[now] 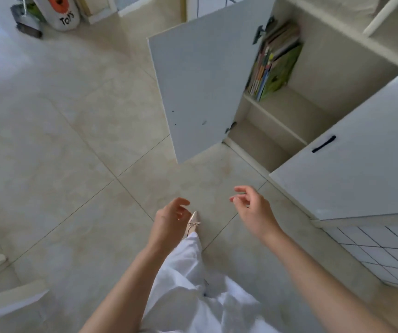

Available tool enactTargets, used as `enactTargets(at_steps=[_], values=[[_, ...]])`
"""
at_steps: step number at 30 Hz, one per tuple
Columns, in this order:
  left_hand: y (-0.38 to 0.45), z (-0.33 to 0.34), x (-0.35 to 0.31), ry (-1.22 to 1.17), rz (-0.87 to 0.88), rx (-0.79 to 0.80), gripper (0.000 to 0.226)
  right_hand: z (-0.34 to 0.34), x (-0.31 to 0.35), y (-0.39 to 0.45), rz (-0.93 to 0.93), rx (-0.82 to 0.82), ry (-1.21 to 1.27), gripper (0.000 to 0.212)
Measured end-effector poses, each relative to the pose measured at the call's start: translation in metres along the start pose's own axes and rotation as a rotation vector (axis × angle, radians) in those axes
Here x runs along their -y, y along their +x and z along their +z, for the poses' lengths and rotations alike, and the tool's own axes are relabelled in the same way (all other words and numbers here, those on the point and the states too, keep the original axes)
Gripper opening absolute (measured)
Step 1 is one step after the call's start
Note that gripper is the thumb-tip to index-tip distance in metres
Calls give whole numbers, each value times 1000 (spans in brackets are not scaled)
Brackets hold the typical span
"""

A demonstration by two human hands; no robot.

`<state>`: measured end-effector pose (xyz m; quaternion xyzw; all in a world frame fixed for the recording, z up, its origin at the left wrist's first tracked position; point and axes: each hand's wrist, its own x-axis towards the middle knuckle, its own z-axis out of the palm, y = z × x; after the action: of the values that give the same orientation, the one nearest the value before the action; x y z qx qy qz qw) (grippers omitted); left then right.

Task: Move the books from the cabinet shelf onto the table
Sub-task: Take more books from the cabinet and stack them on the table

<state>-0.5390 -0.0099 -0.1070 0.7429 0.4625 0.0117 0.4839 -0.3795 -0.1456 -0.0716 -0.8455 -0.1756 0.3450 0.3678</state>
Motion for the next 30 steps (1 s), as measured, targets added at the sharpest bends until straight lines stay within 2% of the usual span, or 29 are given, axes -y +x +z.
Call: enactTargets(at_steps=[6,13,22,30], values=[[103,13,-65,114,53,123,25,-52,22,77,55,-106,1,26],[206,44,-158,224,228,221,23,-123,35,153,74,-241,21,20],[287,116,-230,221,206,238,24,-202,31,251,75,-153,-3,23],[354,167,-265,104,193,229,23,-235,29,354,128,-95,20,24]])
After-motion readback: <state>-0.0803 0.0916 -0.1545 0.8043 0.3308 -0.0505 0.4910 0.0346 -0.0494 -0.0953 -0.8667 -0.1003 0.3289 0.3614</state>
